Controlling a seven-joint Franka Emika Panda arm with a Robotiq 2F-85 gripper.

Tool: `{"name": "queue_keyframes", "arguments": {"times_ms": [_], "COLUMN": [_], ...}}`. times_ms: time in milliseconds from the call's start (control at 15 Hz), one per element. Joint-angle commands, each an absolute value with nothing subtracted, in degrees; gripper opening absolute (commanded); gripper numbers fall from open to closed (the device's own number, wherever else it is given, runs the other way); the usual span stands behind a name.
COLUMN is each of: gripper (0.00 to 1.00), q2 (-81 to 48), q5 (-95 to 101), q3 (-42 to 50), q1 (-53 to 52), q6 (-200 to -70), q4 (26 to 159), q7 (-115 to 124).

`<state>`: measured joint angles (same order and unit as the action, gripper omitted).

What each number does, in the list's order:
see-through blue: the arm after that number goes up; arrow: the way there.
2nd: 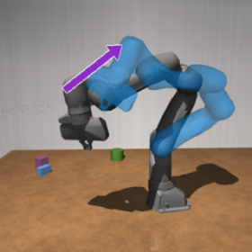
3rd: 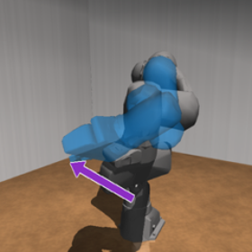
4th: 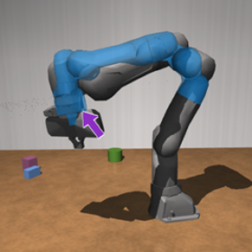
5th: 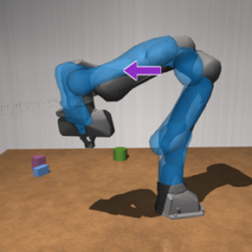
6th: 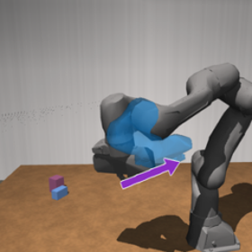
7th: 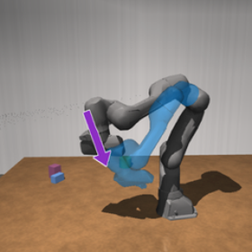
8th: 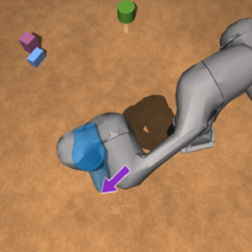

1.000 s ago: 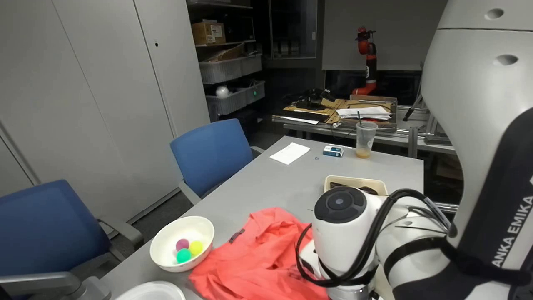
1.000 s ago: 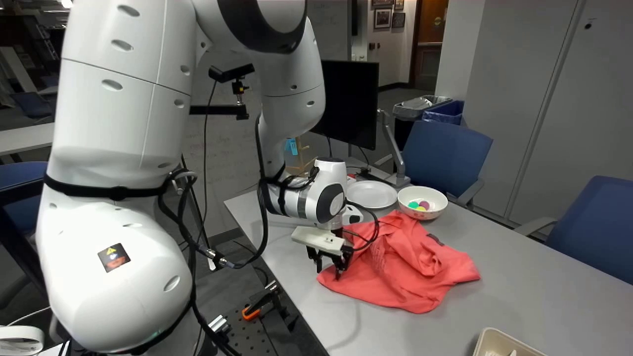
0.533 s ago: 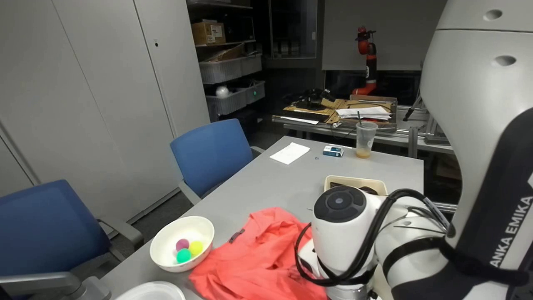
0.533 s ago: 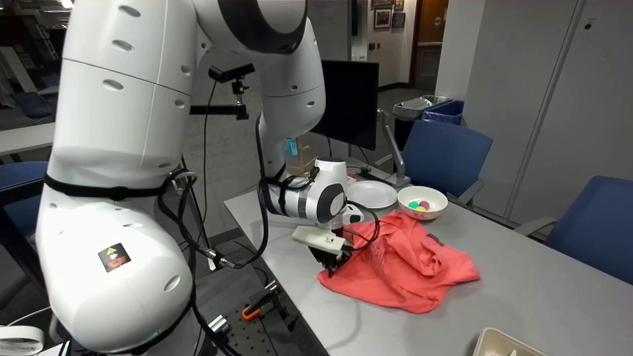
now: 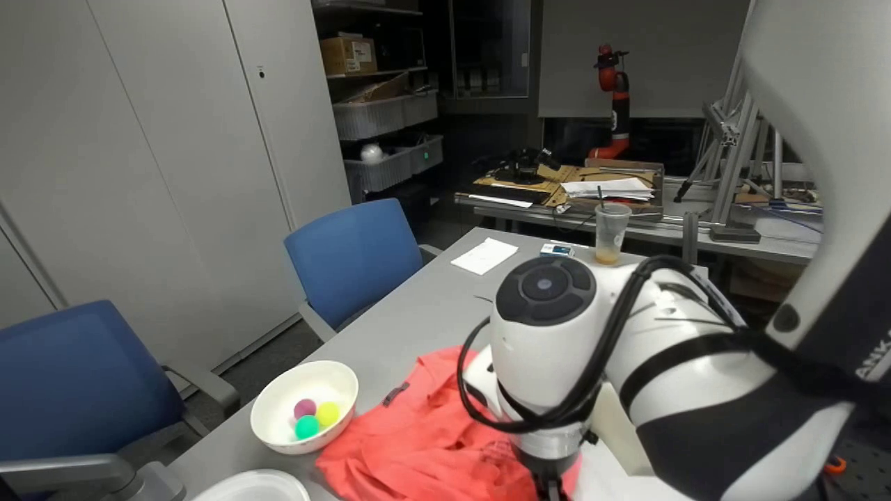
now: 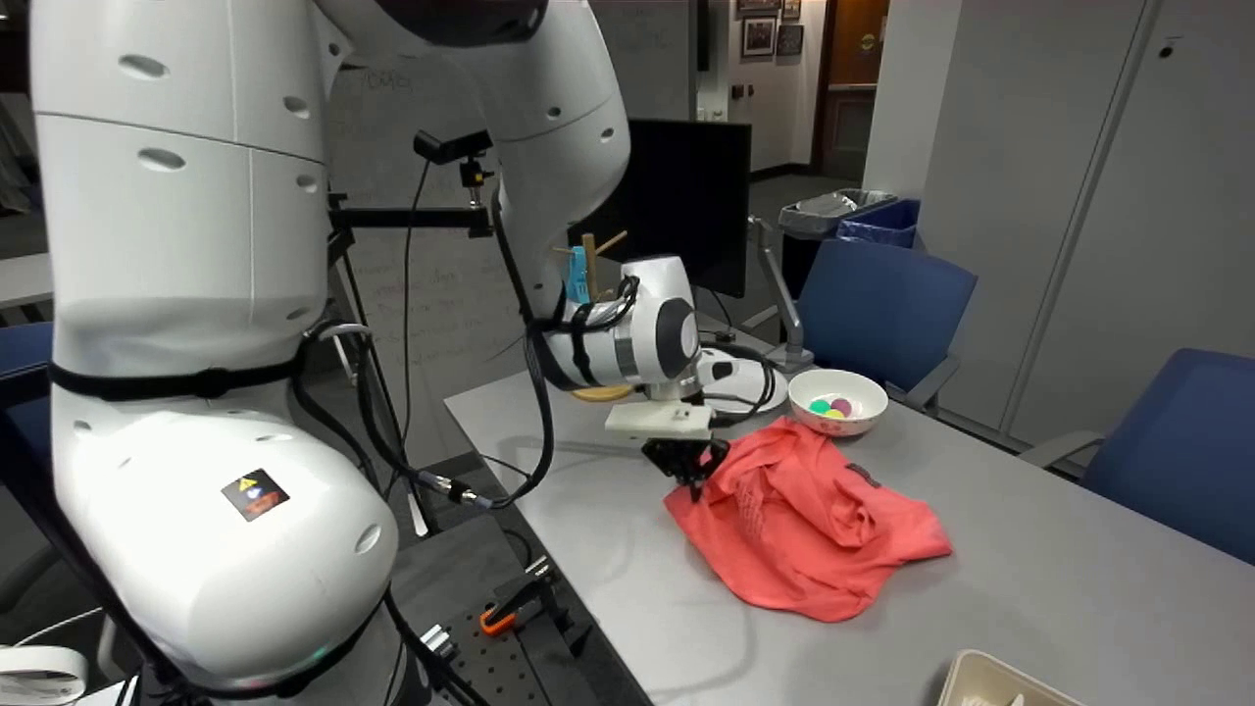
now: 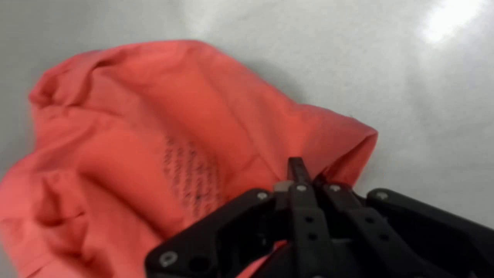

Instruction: Fold up the peach sweat shirt on the table.

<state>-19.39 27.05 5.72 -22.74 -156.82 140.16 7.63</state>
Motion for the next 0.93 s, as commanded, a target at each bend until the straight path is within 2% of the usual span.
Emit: {"name": "queue_keyframes", "arguments": {"times_ms": [0,267,333,533,867], "gripper": [0.00,0.00,0.00,0.00,0.02], "q2": [-14.2,-14.8,-15.7,-18.1,-18.2], "q5": [40.1,51.8,53.9,61.4,59.9], "q3": [8.9,6.6,10.4,12.0,11.3], "q1": [-25.3,-21.9,-25.3,-25.5,-24.0], "q6": [-150.5,-150.8,-151.4,-150.1,-151.1], "q4": [134.7,127.1,125.4,121.1,122.2], "q7": [16.7,28.4,31.4,40.1,39.3]}}
